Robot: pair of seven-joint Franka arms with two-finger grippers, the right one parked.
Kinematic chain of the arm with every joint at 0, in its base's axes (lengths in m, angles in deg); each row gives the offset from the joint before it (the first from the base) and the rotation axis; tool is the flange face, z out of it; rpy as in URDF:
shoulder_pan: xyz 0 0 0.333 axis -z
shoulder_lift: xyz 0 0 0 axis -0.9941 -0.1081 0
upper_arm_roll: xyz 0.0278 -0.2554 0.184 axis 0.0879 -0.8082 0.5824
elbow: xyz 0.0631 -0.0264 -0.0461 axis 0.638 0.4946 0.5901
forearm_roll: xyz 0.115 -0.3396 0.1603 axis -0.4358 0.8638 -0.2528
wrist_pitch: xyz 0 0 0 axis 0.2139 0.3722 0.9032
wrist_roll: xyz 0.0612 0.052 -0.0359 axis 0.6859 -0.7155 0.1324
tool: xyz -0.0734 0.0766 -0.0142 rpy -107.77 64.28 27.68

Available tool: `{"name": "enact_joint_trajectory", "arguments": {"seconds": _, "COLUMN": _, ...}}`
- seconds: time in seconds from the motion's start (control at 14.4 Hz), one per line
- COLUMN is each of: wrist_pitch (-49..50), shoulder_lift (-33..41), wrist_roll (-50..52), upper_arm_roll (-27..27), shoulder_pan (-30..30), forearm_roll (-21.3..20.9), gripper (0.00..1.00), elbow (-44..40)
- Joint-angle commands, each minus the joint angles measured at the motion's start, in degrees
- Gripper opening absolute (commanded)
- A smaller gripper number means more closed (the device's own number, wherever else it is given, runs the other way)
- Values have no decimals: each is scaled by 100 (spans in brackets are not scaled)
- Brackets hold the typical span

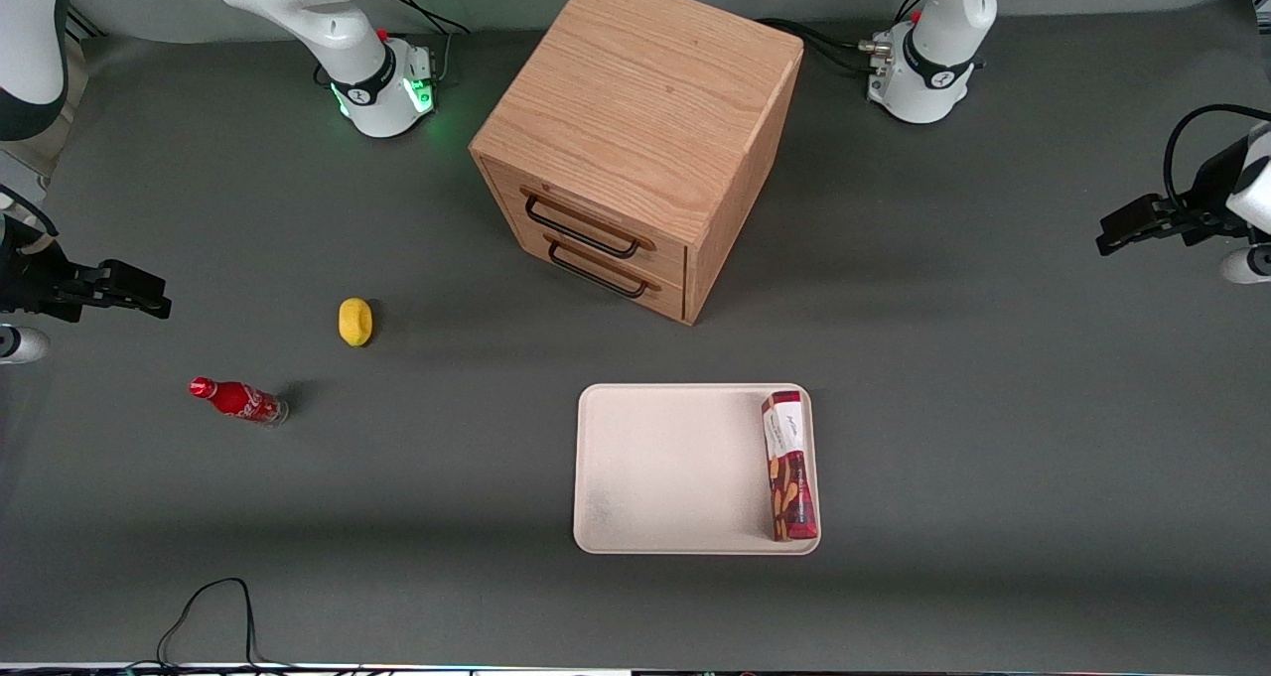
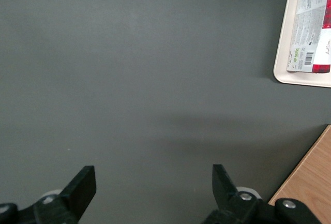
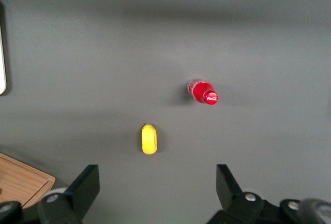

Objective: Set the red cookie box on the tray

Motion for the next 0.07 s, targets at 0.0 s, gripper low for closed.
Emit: {"name": "enact_joint_trajectory", "arguments": {"seconds": 0.0, "wrist_pitch": -251, "shoulder_lift": 224, "wrist_roll": -92, "upper_arm_roll": -260, "shoulder_pan": -119, "forearm_roll": -163, "gripper": 100, "elbow": 232}}
